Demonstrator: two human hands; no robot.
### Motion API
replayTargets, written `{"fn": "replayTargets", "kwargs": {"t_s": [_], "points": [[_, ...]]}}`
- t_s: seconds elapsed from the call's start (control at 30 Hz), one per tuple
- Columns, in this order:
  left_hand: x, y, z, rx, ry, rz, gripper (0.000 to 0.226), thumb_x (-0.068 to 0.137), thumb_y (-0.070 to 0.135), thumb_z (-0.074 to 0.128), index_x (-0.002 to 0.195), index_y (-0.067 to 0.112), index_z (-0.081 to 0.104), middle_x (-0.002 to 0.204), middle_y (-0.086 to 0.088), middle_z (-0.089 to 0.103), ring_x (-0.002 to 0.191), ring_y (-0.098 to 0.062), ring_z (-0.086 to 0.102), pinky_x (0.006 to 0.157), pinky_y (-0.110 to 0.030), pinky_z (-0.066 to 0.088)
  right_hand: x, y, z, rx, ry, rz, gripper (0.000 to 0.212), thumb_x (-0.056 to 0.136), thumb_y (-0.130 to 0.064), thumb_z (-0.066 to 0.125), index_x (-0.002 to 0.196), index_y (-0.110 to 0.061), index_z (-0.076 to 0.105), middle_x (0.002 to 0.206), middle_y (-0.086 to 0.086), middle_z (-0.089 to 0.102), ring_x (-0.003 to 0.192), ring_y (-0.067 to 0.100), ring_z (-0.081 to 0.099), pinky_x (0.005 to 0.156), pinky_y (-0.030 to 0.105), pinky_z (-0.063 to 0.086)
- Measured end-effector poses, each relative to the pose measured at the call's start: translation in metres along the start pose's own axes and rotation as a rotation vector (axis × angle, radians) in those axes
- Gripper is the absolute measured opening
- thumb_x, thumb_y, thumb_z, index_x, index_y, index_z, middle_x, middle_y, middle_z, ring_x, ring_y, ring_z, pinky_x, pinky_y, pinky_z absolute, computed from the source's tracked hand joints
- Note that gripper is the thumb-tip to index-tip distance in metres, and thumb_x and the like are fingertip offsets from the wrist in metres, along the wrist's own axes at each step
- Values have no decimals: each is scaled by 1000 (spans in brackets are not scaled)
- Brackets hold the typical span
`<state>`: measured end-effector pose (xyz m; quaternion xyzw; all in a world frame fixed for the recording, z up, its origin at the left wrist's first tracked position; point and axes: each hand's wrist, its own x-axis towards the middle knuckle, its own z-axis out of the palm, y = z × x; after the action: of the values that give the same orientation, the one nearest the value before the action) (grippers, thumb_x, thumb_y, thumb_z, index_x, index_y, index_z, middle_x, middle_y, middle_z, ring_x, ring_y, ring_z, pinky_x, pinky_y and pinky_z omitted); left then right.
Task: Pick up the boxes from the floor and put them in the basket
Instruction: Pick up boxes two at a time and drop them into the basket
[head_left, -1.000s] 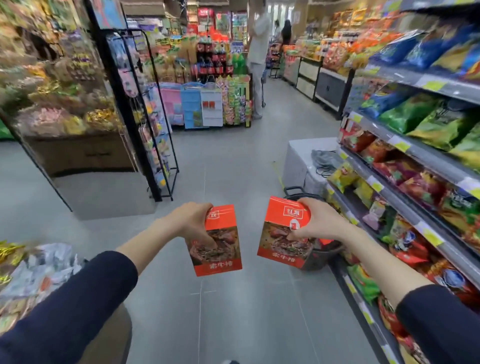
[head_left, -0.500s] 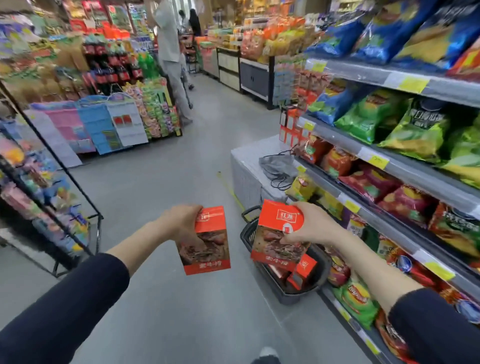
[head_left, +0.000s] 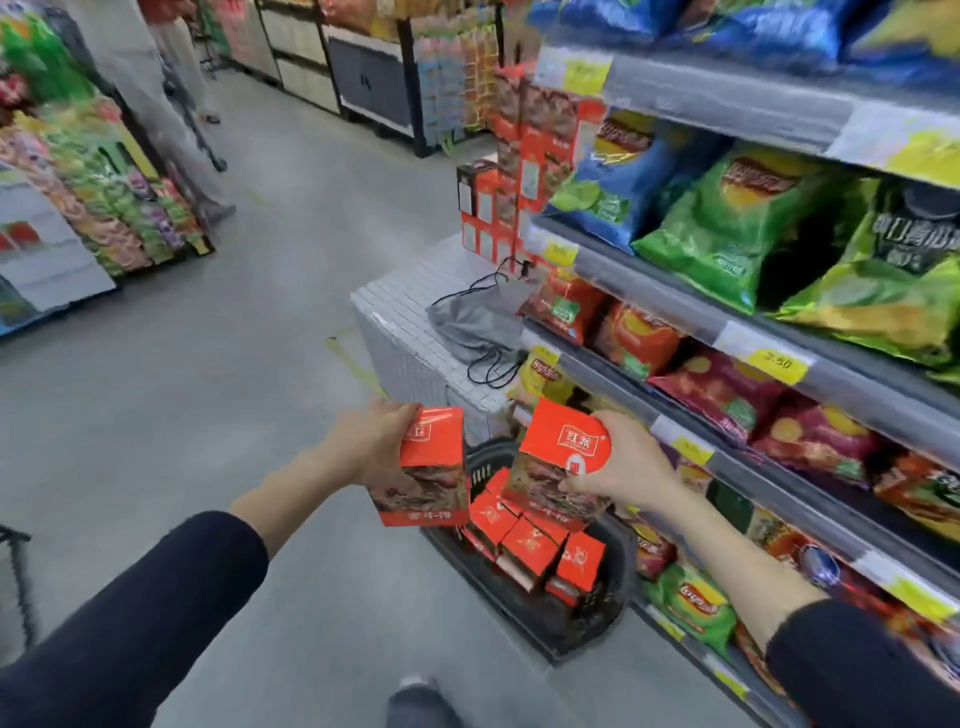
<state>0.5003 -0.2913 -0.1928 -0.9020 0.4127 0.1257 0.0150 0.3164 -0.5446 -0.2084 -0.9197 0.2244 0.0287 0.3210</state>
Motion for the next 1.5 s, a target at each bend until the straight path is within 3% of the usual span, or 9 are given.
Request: {"fn": "replayTargets", "kwargs": {"t_s": [0.17, 0.3, 0.47, 0.63, 0.77, 0.93, 1.1, 1.43, 1.5], "points": [[94, -16, 19, 43, -38, 223, 99, 56, 55, 78, 135, 16, 35, 130, -4, 50, 116, -26, 48, 93, -33, 40, 37, 19, 30, 41, 85, 231, 78, 47, -48, 84, 112, -19, 51, 104, 1, 56, 98, 23, 54, 81, 39, 50], [158, -25, 45, 41, -93, 395, 105, 56, 62, 75, 138, 11, 32, 135, -7, 46, 123, -25, 42, 105, -34, 35, 57, 34, 62, 36, 122, 411, 92, 50, -40, 85, 129, -14, 45, 119, 7, 54, 109, 27, 47, 90, 36, 40], [217, -25, 82, 43, -137, 542, 108, 59, 66, 70, 141, 9, 29, 137, -8, 44, 126, -27, 39, 107, -36, 32, 81, 60, 101, 13, 121, 525, 100, 51, -41, 85, 137, -16, 40, 131, 7, 51, 118, 27, 47, 96, 33, 37], [271, -26, 154, 115, -71, 685, 110, 40, 71, 77, 123, 3, 51, 117, -14, 61, 105, -33, 59, 86, -39, 51, 116, 106, 154, 40, 70, 563, 109, 48, -45, 84, 140, -13, 35, 137, 8, 43, 127, 29, 40, 107, 35, 30], [308, -20, 219, 164, -65, 753, 103, 36, 76, 71, 110, 7, 51, 97, -8, 66, 90, -28, 65, 87, -32, 43, 143, 154, 206, 68, 78, 571, 105, 53, -38, 84, 141, -13, 33, 140, 8, 39, 130, 30, 36, 109, 37, 28], [346, -13, 297, 142, -134, 767, 101, 41, 68, 74, 114, 2, 49, 102, -16, 64, 92, -34, 64, 84, -41, 53, 170, 205, 260, 89, 76, 557, 99, 57, -30, 82, 141, -13, 33, 138, 6, 39, 129, 27, 35, 108, 30, 25], [363, -2, 340, 142, -140, 760, 100, 44, 67, 75, 115, -2, 54, 104, -17, 65, 95, -35, 62, 97, -35, 30, 182, 239, 291, 88, 61, 569, 102, 54, -29, 84, 141, -15, 32, 138, 3, 38, 129, 24, 34, 109, 33, 29], [371, 11, 384, 212, -86, 846, 104, 28, 52, 87, 113, -1, 58, 104, -12, 64, 101, -25, 46, 98, -38, 31, 192, 260, 315, 108, 59, 554, 98, 60, -29, 82, 141, -21, 28, 138, -2, 34, 128, 18, 27, 107, 30, 29], [371, 10, 386, 192, -83, 845, 106, 30, 53, 87, 117, 2, 54, 106, -12, 63, 103, -26, 49, 102, -39, 38, 193, 259, 312, 79, 22, 545, 100, 61, -33, 82, 142, -21, 24, 141, -3, 30, 130, 18, 24, 108, 33, 29]]}}
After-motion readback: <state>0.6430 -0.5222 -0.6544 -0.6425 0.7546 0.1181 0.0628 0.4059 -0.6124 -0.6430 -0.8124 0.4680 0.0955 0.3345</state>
